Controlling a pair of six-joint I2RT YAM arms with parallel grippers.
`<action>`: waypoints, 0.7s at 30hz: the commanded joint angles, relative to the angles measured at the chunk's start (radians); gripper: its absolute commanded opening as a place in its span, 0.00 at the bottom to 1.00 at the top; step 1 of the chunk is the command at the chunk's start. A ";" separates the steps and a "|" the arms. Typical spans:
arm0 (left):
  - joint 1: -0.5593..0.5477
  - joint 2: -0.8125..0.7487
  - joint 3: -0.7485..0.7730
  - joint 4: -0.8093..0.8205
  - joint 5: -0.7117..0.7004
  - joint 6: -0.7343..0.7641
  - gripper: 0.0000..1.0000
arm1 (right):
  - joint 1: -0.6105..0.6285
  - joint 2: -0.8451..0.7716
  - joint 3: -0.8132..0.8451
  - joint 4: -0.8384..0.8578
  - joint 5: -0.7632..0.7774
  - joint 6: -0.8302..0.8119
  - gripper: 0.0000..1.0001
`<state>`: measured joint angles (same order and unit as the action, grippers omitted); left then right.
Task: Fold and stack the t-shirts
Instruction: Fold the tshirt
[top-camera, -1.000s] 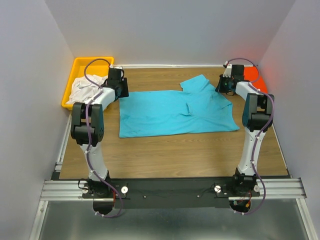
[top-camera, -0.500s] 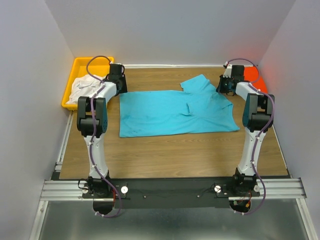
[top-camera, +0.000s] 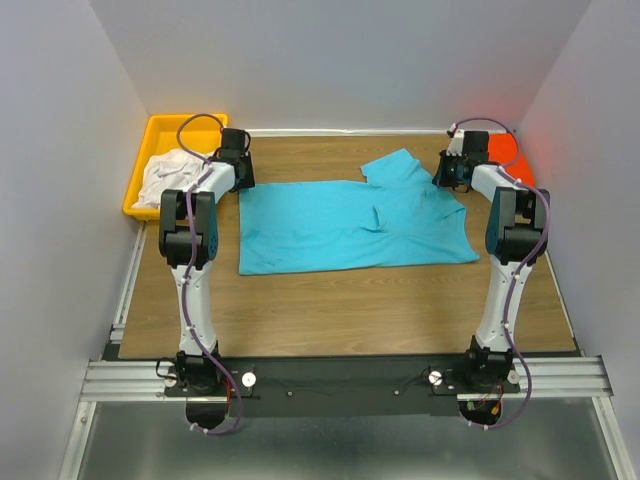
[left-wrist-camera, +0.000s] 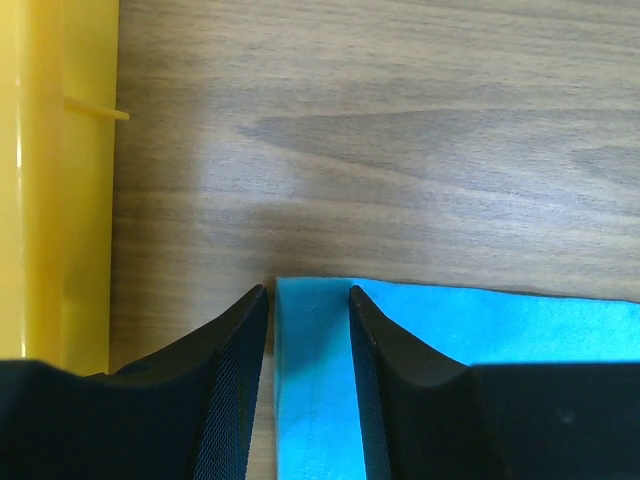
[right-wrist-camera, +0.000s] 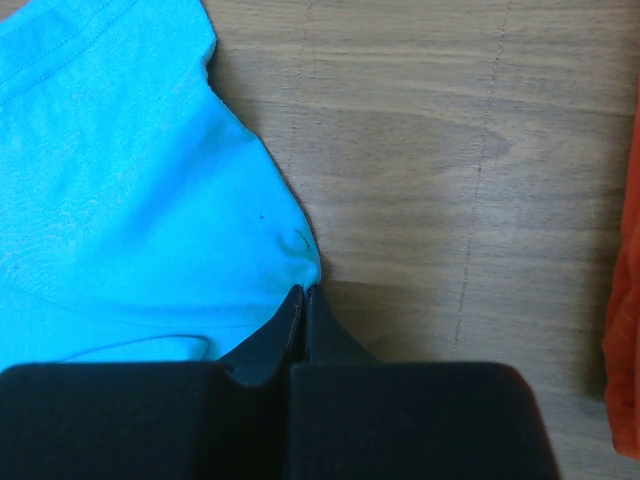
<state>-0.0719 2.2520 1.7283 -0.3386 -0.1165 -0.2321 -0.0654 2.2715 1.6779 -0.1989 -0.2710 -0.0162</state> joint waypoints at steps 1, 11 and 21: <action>0.007 0.037 0.031 -0.031 -0.009 0.007 0.46 | -0.008 -0.010 -0.032 -0.046 0.039 -0.010 0.02; 0.021 0.057 0.027 -0.043 0.001 0.016 0.41 | -0.008 -0.003 -0.026 -0.048 0.042 -0.010 0.03; 0.034 0.072 0.024 -0.031 0.058 0.051 0.12 | -0.008 0.008 -0.007 -0.047 0.044 0.002 0.01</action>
<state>-0.0574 2.2681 1.7454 -0.3363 -0.0944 -0.2169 -0.0654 2.2704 1.6760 -0.1993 -0.2703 -0.0158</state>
